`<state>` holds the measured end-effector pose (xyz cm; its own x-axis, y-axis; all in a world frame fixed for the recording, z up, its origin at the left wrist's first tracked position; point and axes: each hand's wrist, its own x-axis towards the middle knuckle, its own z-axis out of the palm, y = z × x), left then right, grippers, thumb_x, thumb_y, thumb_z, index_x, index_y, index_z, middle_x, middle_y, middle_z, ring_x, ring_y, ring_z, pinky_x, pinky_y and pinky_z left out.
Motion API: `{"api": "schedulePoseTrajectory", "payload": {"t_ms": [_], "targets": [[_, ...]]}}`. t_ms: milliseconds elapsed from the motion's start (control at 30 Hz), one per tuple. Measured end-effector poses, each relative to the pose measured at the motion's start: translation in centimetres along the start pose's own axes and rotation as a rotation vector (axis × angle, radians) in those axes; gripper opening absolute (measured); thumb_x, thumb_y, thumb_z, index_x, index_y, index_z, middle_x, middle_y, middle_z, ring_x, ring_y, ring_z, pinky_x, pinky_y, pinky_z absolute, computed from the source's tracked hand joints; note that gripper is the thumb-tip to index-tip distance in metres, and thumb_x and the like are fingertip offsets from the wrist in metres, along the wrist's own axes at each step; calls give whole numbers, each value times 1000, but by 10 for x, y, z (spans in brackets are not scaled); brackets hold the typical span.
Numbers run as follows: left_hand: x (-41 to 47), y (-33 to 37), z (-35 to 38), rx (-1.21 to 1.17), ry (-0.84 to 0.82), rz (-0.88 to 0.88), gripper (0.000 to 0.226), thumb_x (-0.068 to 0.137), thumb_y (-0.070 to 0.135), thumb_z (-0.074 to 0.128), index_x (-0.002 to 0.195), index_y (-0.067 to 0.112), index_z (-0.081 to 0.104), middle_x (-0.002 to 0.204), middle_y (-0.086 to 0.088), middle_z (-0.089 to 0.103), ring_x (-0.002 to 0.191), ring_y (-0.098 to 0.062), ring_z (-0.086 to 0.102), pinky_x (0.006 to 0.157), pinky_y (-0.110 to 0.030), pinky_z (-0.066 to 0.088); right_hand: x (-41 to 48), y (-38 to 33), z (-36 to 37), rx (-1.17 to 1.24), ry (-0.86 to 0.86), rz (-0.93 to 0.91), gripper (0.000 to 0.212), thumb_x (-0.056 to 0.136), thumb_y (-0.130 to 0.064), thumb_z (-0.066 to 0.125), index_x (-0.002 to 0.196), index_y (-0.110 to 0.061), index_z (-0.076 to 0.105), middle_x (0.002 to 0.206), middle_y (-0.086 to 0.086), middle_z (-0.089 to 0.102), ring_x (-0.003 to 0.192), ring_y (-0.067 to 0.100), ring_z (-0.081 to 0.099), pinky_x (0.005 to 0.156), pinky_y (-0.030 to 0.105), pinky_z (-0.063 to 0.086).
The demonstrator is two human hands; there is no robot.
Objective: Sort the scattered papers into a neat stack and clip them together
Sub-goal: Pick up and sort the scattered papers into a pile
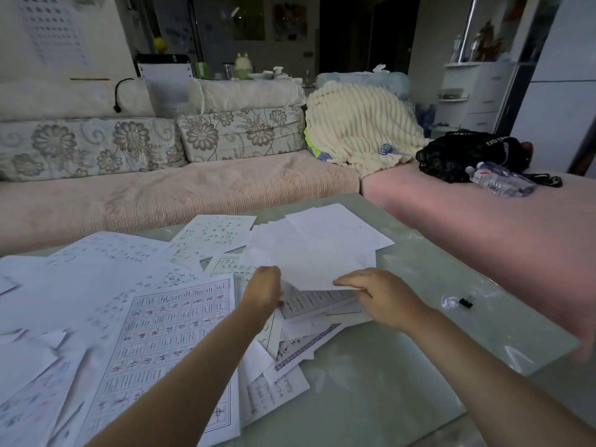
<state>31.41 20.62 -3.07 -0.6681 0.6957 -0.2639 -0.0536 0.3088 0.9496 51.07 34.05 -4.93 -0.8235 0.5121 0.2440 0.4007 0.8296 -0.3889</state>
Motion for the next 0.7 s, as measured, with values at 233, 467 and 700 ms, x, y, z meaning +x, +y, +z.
{"api": "schedulePoseTrajectory", "payload": {"t_ms": [233, 467, 700], "targets": [[22, -1, -15, 121, 146, -32, 36, 81, -2, 59, 116, 5, 52, 105, -10, 58, 92, -29, 60, 89, -47, 55, 8, -23, 12, -214, -369, 45, 67, 85, -17, 56, 145, -44, 43, 160, -2, 27, 148, 19, 23, 118, 34, 20], [50, 17, -29, 266, 260, 112, 36, 82, 0, 41, 105, 13, 65, 96, -9, 68, 84, -30, 63, 69, -32, 52, 51, 4, 1, 218, -30, 391, 45, 94, -13, 47, 137, -23, 56, 148, -1, 47, 134, 17, 46, 104, 24, 35], [116, 33, -25, 287, 313, 55, 33, 80, 7, 44, 109, 5, 60, 105, -14, 65, 87, -31, 61, 63, -32, 49, 134, 60, -2, 115, 9, 539, 43, 94, -36, 60, 134, -21, 57, 146, 1, 49, 126, 22, 54, 103, 32, 42]]}}
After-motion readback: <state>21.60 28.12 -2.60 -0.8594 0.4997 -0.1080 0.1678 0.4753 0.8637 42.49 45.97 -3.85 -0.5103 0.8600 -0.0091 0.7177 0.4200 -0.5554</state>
